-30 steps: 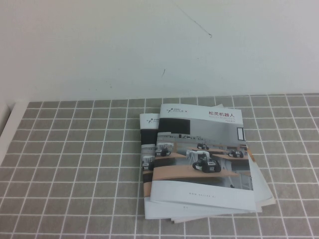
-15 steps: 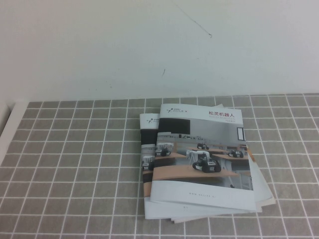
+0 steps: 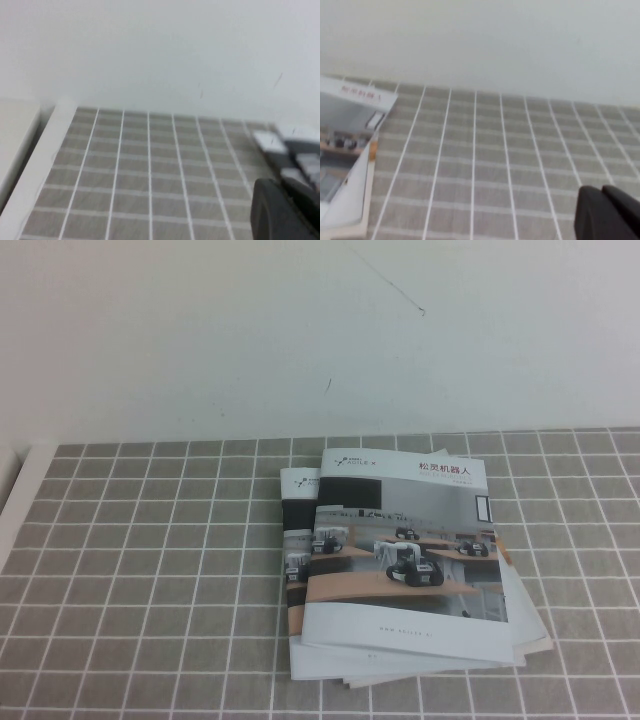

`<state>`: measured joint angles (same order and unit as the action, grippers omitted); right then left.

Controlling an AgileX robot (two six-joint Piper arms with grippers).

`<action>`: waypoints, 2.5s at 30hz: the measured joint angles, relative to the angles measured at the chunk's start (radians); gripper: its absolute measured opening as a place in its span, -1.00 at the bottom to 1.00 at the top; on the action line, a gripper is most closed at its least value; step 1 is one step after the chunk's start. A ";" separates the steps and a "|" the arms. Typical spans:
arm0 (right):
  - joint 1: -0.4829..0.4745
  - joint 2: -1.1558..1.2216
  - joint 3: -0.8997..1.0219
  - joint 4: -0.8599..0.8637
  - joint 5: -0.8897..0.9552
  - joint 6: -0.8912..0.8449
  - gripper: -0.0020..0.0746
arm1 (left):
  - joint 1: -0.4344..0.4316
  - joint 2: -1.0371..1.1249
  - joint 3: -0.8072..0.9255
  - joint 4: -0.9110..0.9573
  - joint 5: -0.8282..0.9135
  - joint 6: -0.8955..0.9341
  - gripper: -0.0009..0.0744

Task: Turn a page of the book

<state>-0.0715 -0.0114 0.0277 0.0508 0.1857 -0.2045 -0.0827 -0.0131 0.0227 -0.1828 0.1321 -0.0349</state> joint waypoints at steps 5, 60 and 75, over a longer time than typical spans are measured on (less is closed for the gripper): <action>0.000 0.000 0.001 0.000 -0.275 0.000 -0.95 | 0.000 0.000 0.000 -0.201 -0.222 -0.027 -0.99; 0.000 0.512 -0.942 0.123 0.207 0.095 -0.95 | 0.000 0.531 -0.920 0.307 0.543 -0.316 -0.99; 0.018 0.761 -0.942 0.337 0.401 0.084 -0.95 | -0.004 0.726 -0.920 0.272 0.587 -0.350 -0.99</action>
<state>-0.0537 0.7492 -0.9147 0.3877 0.5865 -0.1203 -0.0869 0.7131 -0.8974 0.0895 0.7190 -0.3844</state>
